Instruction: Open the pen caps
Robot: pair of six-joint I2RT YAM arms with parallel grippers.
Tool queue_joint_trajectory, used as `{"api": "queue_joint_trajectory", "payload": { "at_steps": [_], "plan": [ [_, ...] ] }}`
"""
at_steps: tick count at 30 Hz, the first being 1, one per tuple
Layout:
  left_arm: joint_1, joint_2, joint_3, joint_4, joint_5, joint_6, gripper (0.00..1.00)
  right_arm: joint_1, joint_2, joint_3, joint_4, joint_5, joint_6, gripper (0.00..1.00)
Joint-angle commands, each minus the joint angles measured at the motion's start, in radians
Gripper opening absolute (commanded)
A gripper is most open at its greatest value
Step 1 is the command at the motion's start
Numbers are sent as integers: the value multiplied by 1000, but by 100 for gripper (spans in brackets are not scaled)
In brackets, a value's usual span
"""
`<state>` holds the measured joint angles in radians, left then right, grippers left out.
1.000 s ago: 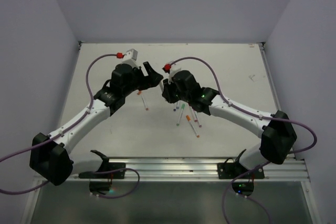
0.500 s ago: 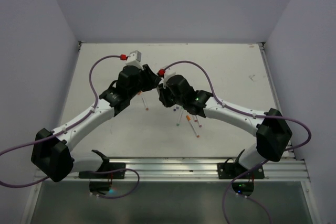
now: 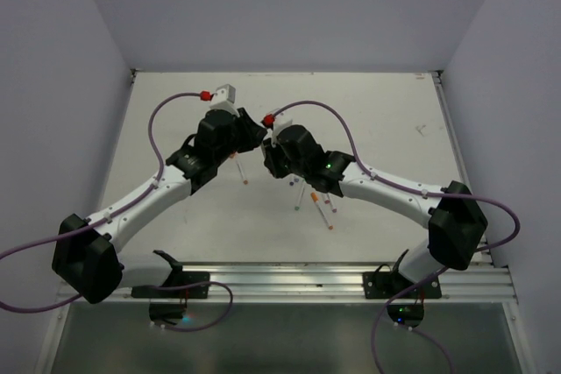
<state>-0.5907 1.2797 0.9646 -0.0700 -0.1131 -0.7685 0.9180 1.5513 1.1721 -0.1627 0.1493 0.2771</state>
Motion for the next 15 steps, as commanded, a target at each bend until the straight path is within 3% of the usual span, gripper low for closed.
{"api": "queue_joint_trajectory", "payload": {
  "at_steps": [1, 3, 8, 10, 15],
  "plan": [
    [-9, 7, 8, 39, -7, -17, 26, 9, -31, 24, 66, 21, 8, 0],
    [-9, 9, 11, 41, -5, -17, 15, 12, -30, 23, 69, 18, 8, 0],
    [-9, 7, 16, 38, 0, -17, 0, 10, -34, 0, 91, 3, 22, 5],
    [-9, 7, 11, 41, 1, -17, 0, 12, -46, -23, 117, -14, 27, 9],
    [-9, -8, -3, 53, 9, -28, 0, 10, -89, -95, 225, -40, 36, 40]
  ]
}}
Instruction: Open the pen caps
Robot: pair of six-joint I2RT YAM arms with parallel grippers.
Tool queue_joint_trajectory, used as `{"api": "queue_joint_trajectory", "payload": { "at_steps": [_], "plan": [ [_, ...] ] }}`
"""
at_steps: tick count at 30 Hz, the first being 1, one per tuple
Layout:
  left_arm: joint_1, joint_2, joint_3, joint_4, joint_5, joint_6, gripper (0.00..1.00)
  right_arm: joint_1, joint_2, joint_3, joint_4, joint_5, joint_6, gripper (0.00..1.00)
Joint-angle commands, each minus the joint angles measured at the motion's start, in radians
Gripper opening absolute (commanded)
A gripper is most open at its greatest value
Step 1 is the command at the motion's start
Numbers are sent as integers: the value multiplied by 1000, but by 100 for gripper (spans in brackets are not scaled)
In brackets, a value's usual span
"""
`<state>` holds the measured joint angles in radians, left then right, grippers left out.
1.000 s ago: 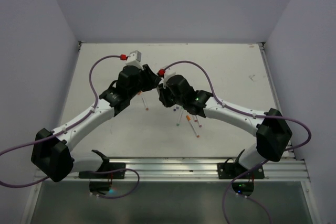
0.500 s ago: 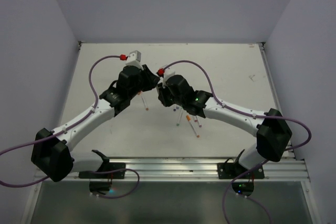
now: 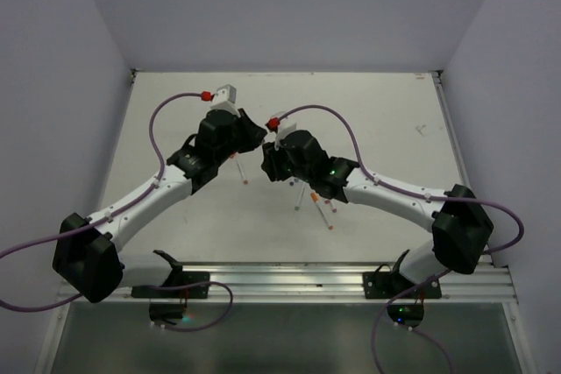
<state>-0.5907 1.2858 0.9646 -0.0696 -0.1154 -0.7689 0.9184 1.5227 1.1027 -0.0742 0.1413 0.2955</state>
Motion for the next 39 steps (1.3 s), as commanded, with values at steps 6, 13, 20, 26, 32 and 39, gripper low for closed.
{"api": "queue_joint_trajectory", "payload": {
  "at_steps": [6, 13, 20, 26, 32, 39],
  "plan": [
    [-9, -31, -9, 94, 31, -32, 0, 11, -90, -79, 204, -54, 14, 48],
    [-8, -51, -15, 103, 52, -43, 0, 10, -76, -109, 252, -59, -2, 50],
    [-8, -72, -24, 110, 57, -49, 0, 10, -62, -121, 267, -34, -10, 49],
    [-8, -80, -26, 105, 48, -44, 0, 11, -68, -129, 267, -23, -16, 32],
    [-6, -83, -27, 102, 36, -43, 0, 10, -70, -130, 257, -20, -25, 0],
    [8, -92, -7, 96, 28, -47, 0, 10, -65, -153, 266, -23, -33, 0]
  ]
}}
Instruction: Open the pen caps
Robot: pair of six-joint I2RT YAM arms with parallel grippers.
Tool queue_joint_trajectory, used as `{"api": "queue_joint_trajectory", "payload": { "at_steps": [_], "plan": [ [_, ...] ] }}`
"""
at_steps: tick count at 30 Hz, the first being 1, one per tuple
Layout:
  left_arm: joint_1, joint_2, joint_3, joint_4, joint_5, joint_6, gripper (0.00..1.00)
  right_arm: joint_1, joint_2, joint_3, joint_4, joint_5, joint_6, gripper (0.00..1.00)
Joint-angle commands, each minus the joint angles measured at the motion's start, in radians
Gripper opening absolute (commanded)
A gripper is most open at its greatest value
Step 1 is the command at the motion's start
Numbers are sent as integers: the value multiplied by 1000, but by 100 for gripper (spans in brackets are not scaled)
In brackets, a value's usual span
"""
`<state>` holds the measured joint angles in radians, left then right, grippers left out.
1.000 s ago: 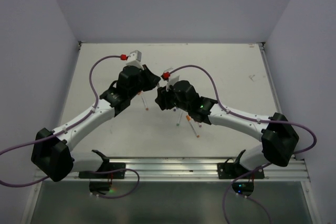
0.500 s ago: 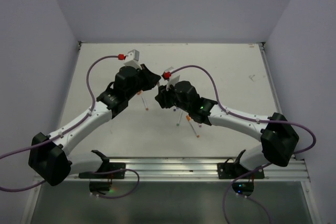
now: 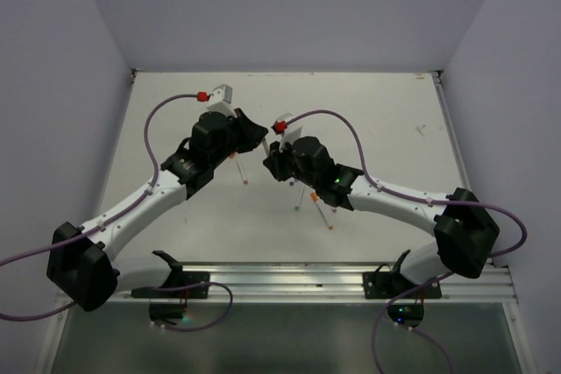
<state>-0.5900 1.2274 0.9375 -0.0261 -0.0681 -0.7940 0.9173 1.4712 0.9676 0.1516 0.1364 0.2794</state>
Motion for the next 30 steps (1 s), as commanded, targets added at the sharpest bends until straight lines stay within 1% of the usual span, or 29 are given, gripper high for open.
{"api": "queue_joint_trajectory", "payload": {
  "at_steps": [1, 5, 7, 11, 20, 24, 30],
  "plan": [
    [10, -39, 26, 51, -22, -24, 0, 11, -15, -20, 42, -18, -17, 0],
    [27, -49, 32, 60, -74, -25, 0, 12, -15, -33, 42, -21, -17, 0],
    [39, -51, 40, 69, -79, -11, 0, 11, -20, -44, 39, -24, -17, 0],
    [88, -52, 61, 84, -101, 2, 0, 11, -32, -73, 35, -29, -13, 0],
    [170, -57, 90, 206, -153, 7, 0, 11, -40, -145, 45, -49, 23, 0],
    [183, -33, 153, 224, -171, -1, 0, 12, -35, -181, 58, -49, 29, 0],
    [193, 15, 239, 207, -188, -27, 0, 23, -15, -227, 86, -57, 37, 0]
  ]
}}
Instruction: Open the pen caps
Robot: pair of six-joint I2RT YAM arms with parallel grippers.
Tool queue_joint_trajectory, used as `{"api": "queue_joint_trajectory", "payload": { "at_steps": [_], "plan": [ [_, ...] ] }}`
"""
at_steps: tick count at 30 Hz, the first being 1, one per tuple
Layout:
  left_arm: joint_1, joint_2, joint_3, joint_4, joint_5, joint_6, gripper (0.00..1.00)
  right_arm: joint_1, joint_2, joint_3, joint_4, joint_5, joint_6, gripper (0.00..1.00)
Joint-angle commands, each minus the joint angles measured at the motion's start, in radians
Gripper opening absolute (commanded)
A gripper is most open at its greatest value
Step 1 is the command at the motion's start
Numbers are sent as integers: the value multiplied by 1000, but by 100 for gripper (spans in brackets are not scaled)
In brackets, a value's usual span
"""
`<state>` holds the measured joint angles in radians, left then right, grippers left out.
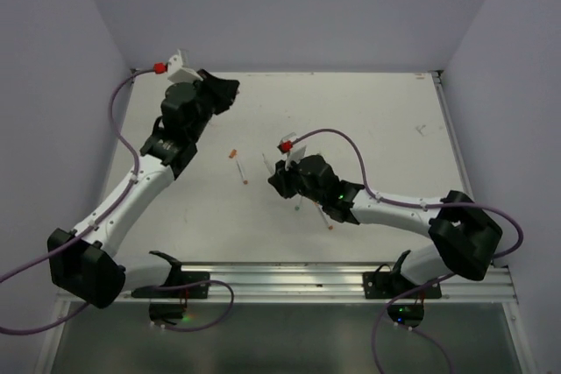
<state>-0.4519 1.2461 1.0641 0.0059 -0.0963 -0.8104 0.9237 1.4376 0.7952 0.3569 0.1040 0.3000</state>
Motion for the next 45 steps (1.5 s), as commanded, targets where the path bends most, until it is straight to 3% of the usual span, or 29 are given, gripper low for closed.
{"api": "queue_joint_trajectory", "payload": {
  "at_steps": [1, 13, 23, 35, 45],
  "plan": [
    [59, 3, 132, 175, -160, -16, 0, 18, 24, -59, -118, -21, 16, 0],
    [114, 23, 159, 103, -135, -9, 0, 23, -8, -83, -130, 3, 10, 0],
    [168, 45, 77, -41, -77, 123, 0, 23, 47, 65, -237, 45, -12, 0],
    [188, 200, 71, -129, 4, 195, 0, 21, 364, 453, -512, 79, 24, 0],
    [190, 127, -21, -145, -6, 221, 0, -8, 644, 729, -673, 102, 74, 0]
  ]
}}
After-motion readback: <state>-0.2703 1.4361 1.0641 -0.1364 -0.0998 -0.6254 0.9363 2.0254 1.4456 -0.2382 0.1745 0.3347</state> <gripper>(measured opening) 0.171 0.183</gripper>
